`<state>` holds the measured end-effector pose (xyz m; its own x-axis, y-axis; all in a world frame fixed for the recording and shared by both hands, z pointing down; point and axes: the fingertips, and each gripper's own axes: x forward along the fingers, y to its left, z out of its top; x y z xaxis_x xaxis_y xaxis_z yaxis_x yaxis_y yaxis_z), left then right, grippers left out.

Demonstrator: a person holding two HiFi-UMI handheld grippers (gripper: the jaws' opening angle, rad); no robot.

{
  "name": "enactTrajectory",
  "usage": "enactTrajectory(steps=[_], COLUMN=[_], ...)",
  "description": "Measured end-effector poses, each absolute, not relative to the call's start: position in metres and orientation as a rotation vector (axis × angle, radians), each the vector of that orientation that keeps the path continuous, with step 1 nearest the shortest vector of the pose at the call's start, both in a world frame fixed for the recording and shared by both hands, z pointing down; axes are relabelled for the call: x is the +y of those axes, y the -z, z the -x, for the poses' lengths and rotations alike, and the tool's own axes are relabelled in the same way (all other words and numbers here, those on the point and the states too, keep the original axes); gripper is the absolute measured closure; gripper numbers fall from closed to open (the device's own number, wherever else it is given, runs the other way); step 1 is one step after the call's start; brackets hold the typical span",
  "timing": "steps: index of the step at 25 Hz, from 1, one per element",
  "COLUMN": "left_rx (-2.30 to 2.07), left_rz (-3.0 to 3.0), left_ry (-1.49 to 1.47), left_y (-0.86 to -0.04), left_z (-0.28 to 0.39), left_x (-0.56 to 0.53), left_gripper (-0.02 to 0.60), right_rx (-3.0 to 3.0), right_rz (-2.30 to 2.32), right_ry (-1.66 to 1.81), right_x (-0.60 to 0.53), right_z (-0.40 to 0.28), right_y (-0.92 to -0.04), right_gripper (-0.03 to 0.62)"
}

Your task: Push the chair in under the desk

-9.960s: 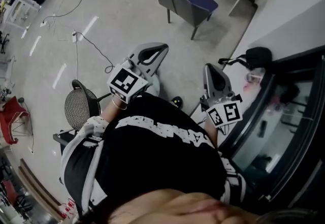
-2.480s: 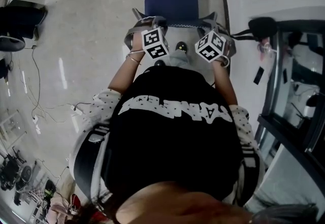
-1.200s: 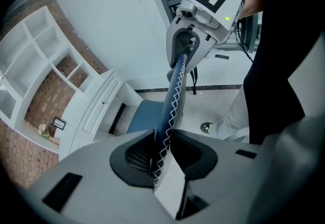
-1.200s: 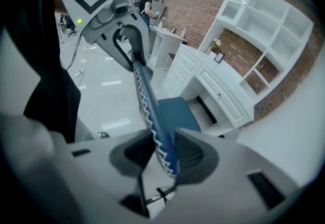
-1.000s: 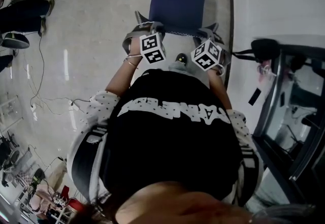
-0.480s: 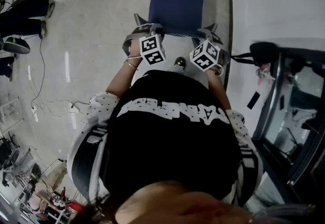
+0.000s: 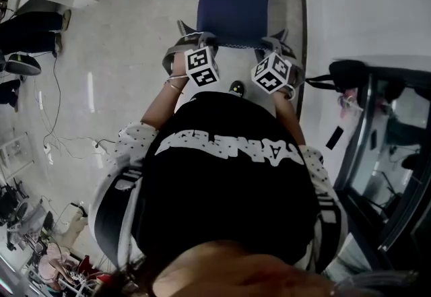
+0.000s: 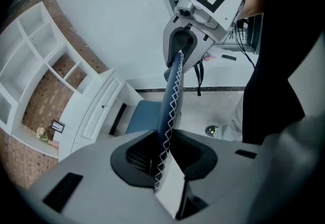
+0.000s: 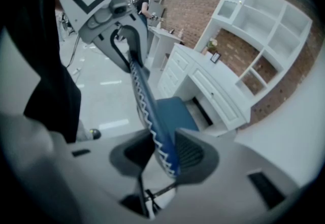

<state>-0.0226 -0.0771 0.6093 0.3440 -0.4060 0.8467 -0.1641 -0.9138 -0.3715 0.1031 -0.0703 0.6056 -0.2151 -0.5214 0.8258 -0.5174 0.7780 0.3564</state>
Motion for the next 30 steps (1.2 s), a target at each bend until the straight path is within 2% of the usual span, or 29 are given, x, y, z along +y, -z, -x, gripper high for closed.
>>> enactTrajectory(steps=[30], left_rx=[0.658], left_rz=[2.344], left_ry=[1.692], left_y=[-0.615], left_z=[0.015], left_x=[-0.109], left_gripper=[0.454], right_rx=[-1.915], right_rz=[-0.740], right_ry=[0.091], right_x=[-0.103], right_z=[-0.109], right_y=[-0.609], right_gripper=[0.456])
